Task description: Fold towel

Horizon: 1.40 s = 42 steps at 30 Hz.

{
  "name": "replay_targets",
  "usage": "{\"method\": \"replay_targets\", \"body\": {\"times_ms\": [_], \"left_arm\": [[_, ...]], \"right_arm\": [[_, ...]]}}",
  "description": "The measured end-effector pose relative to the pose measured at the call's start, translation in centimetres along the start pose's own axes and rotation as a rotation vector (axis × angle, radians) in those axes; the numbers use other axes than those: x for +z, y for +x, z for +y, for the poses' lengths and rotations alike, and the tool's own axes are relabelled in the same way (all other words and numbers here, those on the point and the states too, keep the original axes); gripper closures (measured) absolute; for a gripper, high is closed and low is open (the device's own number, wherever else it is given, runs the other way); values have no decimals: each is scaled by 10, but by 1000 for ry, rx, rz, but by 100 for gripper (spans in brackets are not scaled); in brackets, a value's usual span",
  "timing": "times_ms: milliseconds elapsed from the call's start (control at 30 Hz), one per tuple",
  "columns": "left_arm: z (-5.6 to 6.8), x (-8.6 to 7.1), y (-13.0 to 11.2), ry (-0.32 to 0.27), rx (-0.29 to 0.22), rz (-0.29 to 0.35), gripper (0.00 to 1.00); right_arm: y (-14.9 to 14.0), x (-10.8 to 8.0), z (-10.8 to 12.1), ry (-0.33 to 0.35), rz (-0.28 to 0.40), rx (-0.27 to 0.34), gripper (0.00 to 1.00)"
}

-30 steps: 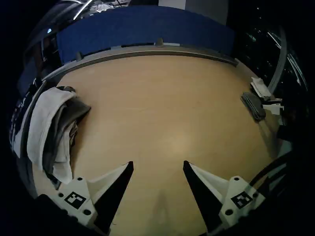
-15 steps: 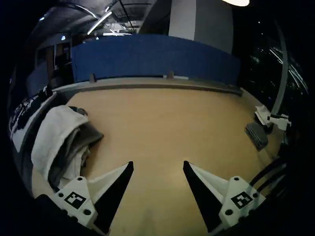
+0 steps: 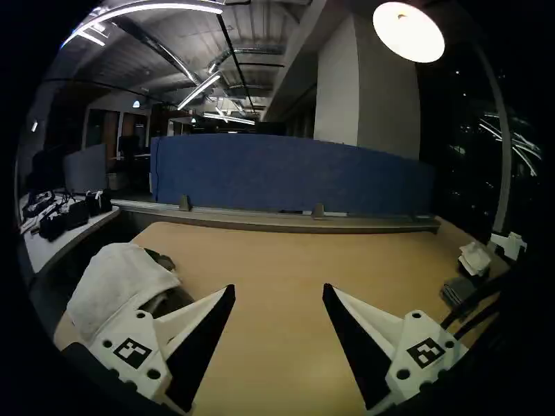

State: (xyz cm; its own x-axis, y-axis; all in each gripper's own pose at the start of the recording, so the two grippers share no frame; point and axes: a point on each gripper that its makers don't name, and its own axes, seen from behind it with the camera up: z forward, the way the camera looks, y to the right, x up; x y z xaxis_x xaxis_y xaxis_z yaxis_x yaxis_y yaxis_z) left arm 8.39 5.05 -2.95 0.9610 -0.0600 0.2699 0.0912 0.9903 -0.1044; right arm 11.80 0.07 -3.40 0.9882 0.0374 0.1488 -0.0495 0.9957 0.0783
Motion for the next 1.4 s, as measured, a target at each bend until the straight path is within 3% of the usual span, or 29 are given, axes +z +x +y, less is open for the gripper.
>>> {"method": "replay_targets", "body": {"times_ms": [200,600,800,1100,1200,1400], "left_arm": [[-9,2,13,27,-13,54,6],[-10,3,8,25,6,120,6],[-14,6,-2,38,27,160,6],[-19,20,-28,67,102,189,6],[-17,23,-32,64,111,211,6],[-25,31,-44,72,104,244,6]], "right_arm": [[5,1,5,-50,32,23,0],[5,1,2,-117,57,-12,0],[1,4,-6,-118,49,-52,0],[-2,6,-8,-130,18,-133,0],[3,9,-8,-124,12,-148,0],[8,16,-9,-137,17,-168,0]]}}
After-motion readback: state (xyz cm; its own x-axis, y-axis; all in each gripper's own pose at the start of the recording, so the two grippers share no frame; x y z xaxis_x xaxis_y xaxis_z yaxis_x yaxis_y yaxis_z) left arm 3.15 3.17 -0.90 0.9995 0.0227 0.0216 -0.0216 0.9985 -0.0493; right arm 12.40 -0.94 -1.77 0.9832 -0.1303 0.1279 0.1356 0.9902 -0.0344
